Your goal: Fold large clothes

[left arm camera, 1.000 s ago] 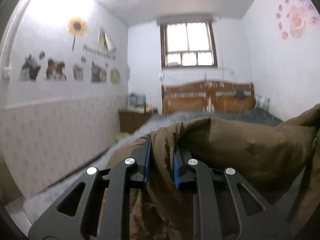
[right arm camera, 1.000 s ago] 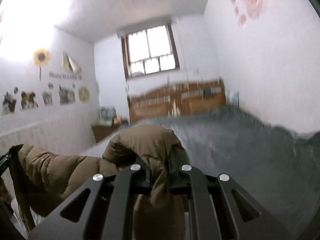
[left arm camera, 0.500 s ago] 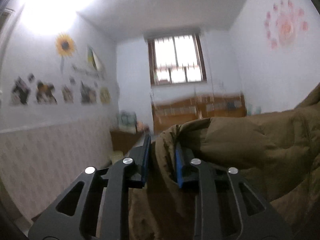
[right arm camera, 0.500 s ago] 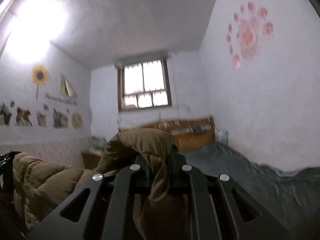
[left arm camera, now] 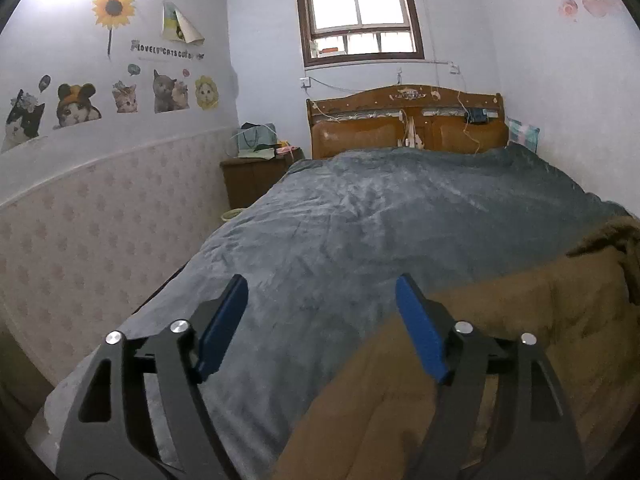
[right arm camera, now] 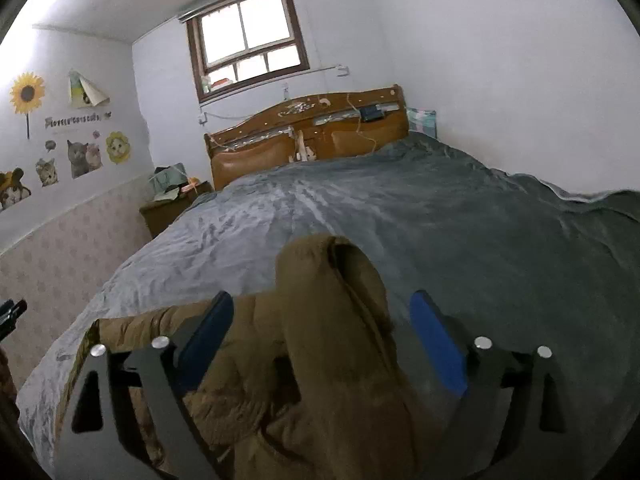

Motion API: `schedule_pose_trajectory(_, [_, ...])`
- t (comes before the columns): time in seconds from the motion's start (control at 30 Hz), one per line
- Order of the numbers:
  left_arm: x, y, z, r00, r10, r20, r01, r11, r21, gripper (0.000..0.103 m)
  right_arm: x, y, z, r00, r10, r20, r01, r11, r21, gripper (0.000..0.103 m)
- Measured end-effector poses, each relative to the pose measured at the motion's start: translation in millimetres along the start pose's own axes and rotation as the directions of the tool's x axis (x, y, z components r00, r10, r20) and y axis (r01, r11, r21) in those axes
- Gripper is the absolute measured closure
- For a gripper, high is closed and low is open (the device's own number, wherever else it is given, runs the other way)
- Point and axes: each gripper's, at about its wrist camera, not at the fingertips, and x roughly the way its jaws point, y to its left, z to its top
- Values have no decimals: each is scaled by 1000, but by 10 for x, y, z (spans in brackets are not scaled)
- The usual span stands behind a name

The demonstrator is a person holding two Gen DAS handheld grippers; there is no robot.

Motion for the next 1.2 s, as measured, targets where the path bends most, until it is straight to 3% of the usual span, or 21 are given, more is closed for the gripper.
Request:
schedule_pose_trajectory(0.3, [801, -340, 508, 999, -50, -10, 50, 997, 58, 20, 920, 472, 717, 994, 103, -44, -105, 993, -52, 8])
schedule_pose_trajectory(0.43, [1277, -484, 744, 990, -120, -67, 120, 993, 0, 19, 1439, 737, 901, 985, 142, -101, -148, 987, -55, 7])
schedule_pose_trajectory(0.53, [1678, -709, 865, 987, -145, -66, 145, 989, -10, 17, 1859, 899, 1005, 976, 185, -114, -191, 981, -44, 6])
schedule_pose_trajectory(0.6, [1879, -873, 865, 987, -153, -52, 154, 988, 11, 17, 2215, 969, 964, 980, 143, -141, -153, 986, -65, 6])
schedule_pose_trajectory(0.7, [2238, -1041, 585, 971, -175, -161, 178, 984, 0, 17, 2613, 906, 624, 968, 88, -235, -111, 990, -86, 6])
schedule_pose_trajectory(0.8, [2432, -1173, 38, 930, -211, -301, 220, 975, -3, 18, 2677, 772, 147, 957, 45, -286, -83, 989, -122, 6])
schedule_pose_trajectory(0.87, [2429, -1270, -280, 913, -202, -354, 231, 972, 41, 19, 2653, 713, -256, 947, -5, -320, -66, 975, -210, 6])
schedule_pose_trajectory(0.97, [2467, -1399, -654, 866, -245, -436, 293, 955, 44, 22, 2645, 526, -519, 928, 30, -371, -103, 979, -177, 6])
schedule_pose_trajectory(1.1, [2522, -1331, -261, 879, -280, -386, 282, 958, -54, 22, 2663, 481, -216, 934, 20, -356, -81, 984, -156, 6])
schedule_pose_trajectory(1.2, [2578, -1470, 59, 891, -277, -359, 291, 957, -17, 22, 2885, 601, 48, 915, 51, -401, -113, 985, -132, 5])
